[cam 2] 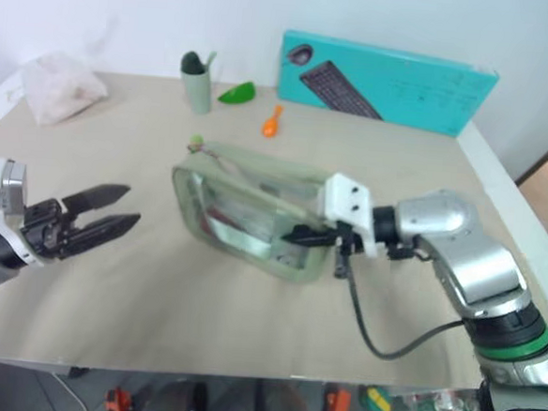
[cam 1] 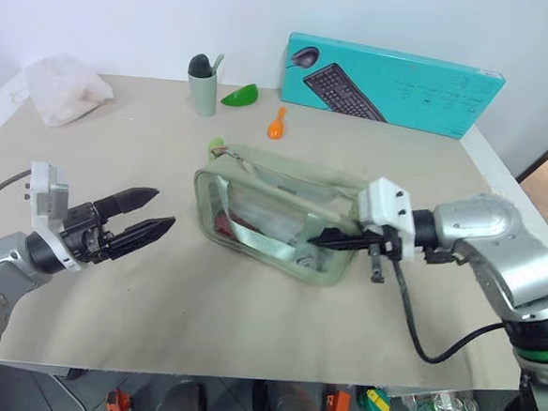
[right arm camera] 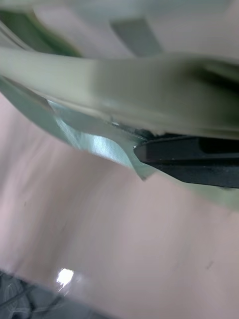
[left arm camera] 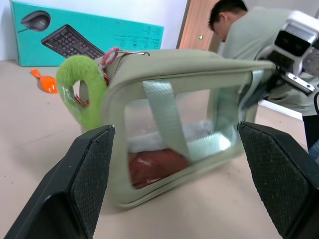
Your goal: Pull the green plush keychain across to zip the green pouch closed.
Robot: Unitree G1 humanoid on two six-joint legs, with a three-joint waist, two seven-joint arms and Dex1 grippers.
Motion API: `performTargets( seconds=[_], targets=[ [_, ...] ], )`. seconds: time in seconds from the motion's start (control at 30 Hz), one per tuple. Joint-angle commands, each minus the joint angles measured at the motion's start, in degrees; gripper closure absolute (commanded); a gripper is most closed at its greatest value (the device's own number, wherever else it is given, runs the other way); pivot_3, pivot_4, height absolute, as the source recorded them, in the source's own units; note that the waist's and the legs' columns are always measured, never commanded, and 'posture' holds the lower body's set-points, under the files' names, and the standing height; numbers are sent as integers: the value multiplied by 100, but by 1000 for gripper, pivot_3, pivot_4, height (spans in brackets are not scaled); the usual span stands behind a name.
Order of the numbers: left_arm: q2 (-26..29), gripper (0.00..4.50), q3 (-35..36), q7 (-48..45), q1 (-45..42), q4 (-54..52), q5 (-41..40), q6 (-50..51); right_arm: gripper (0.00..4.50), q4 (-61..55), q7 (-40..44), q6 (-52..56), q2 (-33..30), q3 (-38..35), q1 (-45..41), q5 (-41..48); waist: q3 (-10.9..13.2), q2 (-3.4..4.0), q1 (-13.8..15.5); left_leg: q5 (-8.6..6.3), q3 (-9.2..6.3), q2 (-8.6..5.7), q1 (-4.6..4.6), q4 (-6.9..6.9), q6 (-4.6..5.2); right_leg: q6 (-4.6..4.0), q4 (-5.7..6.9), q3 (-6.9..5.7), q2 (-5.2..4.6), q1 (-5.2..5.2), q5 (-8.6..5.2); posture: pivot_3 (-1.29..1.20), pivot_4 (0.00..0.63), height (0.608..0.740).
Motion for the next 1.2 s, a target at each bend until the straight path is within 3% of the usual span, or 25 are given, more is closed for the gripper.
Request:
performTargets(
  seconds=[0.03,0.17,0.43,0.6,0.63,0.87,1.2],
  targets=[
    [32,403,25,-60,-128,-1,-35,-95,4482,764,780,-1105,-33,-250,-463,-198,0,0,0,0,-1,0,0,0,0,0,0,0,1,0,0,0,150,740],
    [25,403,57,-27,-107,-23,-80,-59,4482,1509,1318,-1601,314,-246,-770,-74,0,0,-2,0,-4,3,0,-3,1,-3,0,-2,4,1,-1,0,150,740],
    [136,403,256,39,132,-155,-226,56,4482,2220,1518,-1667,1146,-291,-1356,24,1,2,-1,0,-6,24,5,2,0,-18,10,-4,25,-1,6,0,150,740],
    [218,403,371,88,227,-241,-327,122,4482,2284,1776,-1947,1092,-36,-990,-341,0,1,-5,0,-2,28,8,2,0,-23,12,-3,27,-1,7,0,150,740],
    [230,403,409,98,271,-272,-347,133,4214,2350,1719,-2054,1069,12,-903,-498,0,1,-5,0,-2,29,9,2,0,-23,12,-3,27,0,7,0,150,740],
    [274,403,508,100,411,-332,-421,149,4214,2553,1228,-2366,1075,-126,-801,-964,1,3,-26,3,21,55,31,10,-5,-50,24,5,50,0,24,0,150,740],
    [233,403,204,-26,74,-92,-336,118,4214,1849,1173,-1211,620,-848,-909,-107,9,14,-4,12,11,79,40,31,-20,-80,82,-5,98,-8,9,0,150,740]
  ],
)
